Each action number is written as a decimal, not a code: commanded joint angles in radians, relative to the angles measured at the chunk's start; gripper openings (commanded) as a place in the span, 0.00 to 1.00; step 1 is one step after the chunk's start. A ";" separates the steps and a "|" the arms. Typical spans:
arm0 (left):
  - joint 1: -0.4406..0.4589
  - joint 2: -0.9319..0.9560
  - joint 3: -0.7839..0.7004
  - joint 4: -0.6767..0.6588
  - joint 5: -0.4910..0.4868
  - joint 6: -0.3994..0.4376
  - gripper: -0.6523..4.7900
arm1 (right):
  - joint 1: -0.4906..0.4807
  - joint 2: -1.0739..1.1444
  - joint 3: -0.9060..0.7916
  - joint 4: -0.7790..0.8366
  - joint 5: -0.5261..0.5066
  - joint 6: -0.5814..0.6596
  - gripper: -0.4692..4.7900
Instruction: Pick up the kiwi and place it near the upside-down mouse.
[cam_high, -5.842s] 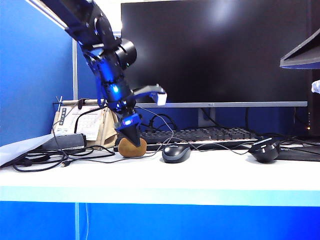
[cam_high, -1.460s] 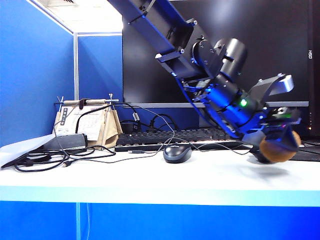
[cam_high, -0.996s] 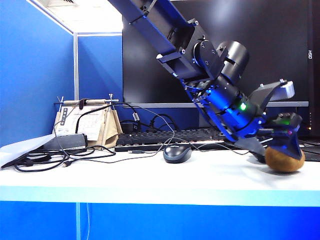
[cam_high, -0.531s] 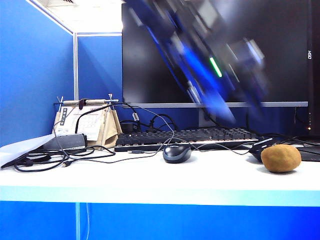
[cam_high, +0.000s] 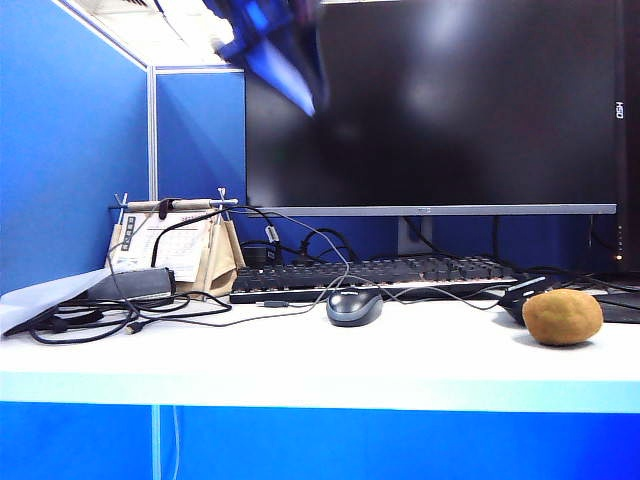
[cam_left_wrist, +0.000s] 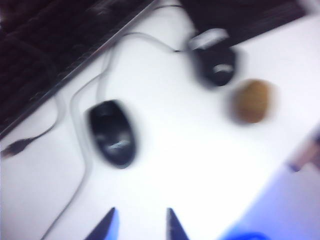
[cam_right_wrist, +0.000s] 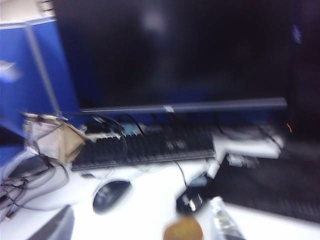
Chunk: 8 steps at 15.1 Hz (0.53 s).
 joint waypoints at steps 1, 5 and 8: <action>0.006 -0.215 -0.286 0.217 -0.028 -0.067 0.33 | -0.003 -0.001 -0.031 -0.036 0.012 0.060 0.68; -0.067 -0.650 -0.913 0.603 -0.282 -0.214 0.33 | -0.001 -0.002 -0.210 0.192 0.121 0.146 0.56; -0.114 -0.960 -1.276 0.798 -0.563 -0.310 0.33 | 0.000 -0.002 -0.323 0.227 0.136 0.079 0.46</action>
